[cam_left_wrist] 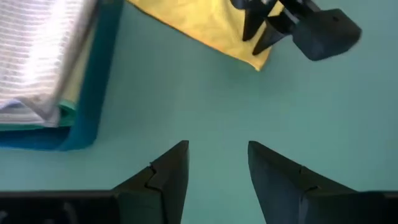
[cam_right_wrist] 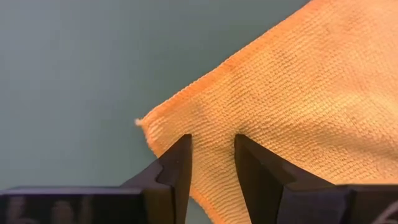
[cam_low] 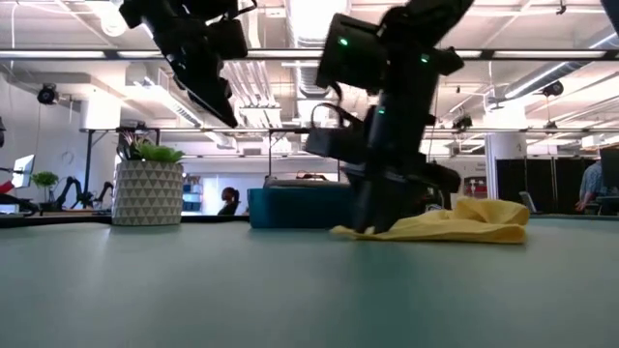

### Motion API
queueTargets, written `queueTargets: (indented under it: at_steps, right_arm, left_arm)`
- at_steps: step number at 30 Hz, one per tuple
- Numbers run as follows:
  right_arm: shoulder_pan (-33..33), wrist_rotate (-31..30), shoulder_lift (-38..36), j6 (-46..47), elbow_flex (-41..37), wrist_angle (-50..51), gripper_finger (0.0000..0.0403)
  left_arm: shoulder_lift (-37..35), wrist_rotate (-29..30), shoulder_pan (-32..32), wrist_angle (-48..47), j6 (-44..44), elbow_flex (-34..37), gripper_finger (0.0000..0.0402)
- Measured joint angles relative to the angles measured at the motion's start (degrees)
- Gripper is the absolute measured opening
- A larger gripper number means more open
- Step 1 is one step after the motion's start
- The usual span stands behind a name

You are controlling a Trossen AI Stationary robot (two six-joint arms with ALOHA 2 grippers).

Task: Fold microfiber towels
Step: Fold the yellow microfiber towel

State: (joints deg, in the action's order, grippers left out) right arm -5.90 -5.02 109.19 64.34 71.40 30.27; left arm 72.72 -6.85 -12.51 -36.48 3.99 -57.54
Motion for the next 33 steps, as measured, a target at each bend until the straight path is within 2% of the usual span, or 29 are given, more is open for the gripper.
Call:
queueTargets:
  at_steps: [10,14,19,23,29,33]
  right_arm:
    - [-4.9,1.8,7.6,0.4,14.7,0.1,0.0111]
    - [-6.1,2.0,7.7,0.3,16.8,0.6,0.0111]
    - [-6.9,-0.1,4.1,0.1,16.7,0.9,0.0111]
    - [-7.4,-3.5,0.3,-1.9,16.5,4.1,0.0111]
    - [-7.8,-11.2,-6.8,-2.4,16.4,14.5,0.0111]
    - [-7.8,-13.3,-10.5,-2.4,15.6,21.5,0.0111]
  left_arm:
    - [-0.2,0.0,5.6,-2.1,0.0,0.2,0.0149]
    - [-0.2,0.0,7.6,-1.8,-0.2,1.5,0.0149]
    - [-0.1,0.0,10.5,1.5,-0.7,5.9,0.0149]
    - [0.0,0.0,13.3,8.5,-0.7,9.5,0.0149]
    - [3.2,0.1,17.2,25.9,0.3,13.9,0.0149]
    - [7.4,2.3,19.1,29.9,2.7,14.1,0.0149]
